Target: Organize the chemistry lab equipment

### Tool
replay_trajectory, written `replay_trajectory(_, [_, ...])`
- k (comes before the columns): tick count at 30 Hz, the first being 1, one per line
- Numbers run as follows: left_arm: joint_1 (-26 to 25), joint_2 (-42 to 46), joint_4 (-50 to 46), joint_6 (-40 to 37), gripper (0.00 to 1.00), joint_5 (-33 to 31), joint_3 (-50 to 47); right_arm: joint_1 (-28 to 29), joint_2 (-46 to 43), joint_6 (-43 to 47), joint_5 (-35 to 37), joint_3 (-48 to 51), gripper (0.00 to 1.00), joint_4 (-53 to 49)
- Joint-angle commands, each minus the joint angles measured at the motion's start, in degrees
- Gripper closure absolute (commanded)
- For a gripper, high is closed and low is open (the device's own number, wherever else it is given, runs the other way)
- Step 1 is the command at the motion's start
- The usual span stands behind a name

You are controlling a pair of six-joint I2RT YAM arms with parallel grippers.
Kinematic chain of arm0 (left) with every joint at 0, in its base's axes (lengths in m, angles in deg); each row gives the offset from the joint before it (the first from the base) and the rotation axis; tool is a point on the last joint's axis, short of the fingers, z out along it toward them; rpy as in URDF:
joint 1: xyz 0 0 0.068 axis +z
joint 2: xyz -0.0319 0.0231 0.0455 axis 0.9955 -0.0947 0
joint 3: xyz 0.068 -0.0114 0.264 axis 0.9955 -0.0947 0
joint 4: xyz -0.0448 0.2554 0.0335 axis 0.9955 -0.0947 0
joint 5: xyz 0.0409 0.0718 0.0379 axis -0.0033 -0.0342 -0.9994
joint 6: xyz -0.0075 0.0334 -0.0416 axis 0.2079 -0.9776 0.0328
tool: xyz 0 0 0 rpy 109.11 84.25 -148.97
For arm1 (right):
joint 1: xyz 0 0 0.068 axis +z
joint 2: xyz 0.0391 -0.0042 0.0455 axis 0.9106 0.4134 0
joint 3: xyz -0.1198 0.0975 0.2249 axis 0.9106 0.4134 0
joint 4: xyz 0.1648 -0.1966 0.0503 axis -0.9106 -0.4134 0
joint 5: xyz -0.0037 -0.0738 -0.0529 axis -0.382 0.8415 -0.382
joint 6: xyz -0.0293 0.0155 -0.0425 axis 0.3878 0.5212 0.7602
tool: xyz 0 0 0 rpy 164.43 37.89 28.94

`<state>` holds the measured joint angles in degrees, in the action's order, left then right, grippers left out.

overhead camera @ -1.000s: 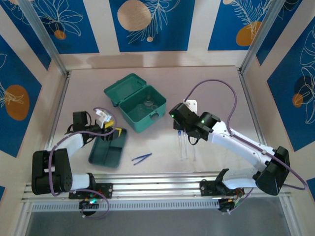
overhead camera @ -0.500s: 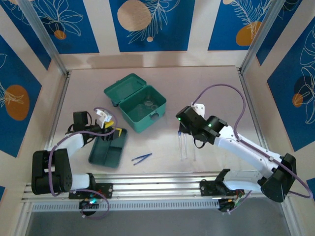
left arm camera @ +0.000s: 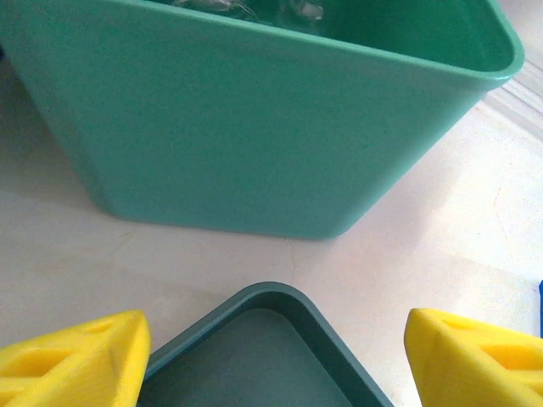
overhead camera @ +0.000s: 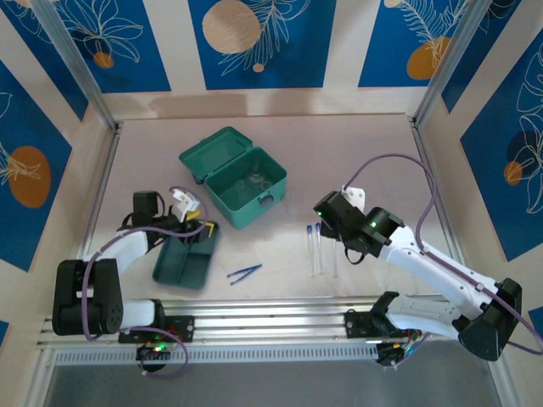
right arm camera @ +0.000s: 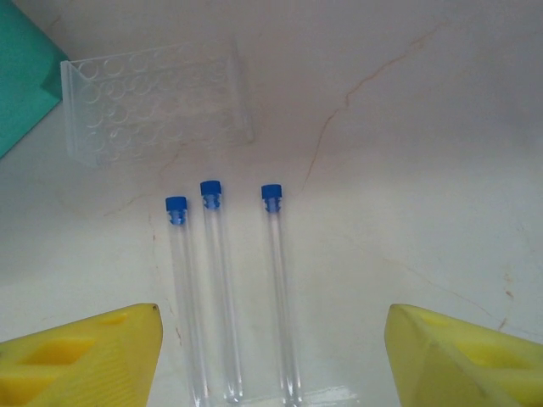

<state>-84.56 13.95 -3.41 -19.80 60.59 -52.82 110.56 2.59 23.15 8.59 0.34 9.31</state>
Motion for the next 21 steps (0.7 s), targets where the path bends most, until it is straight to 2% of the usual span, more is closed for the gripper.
replay_trajectory(1, [-2.58,0.63,-3.43,-2.82,0.22,-3.62,2.17,-0.07,-1.31,-2.18,-0.1,1.11,0.3,-1.6])
replay_trajectory(7, [-6.25,0.56,-10.84,-7.42,0.22,-7.67,5.86,0.56,-2.58,-3.03,0.36,2.57,0.3,-2.41])
replay_trajectory(14, [-13.79,0.9,-24.02,-15.71,0.22,-13.62,12.33,0.47,-4.79,-2.96,0.2,5.28,0.3,-2.13])
replay_trajectory(21, [-21.02,1.2,-37.33,-16.7,0.21,-16.37,18.1,-0.3,-5.95,-1.76,-0.78,7.03,0.29,-1.09])
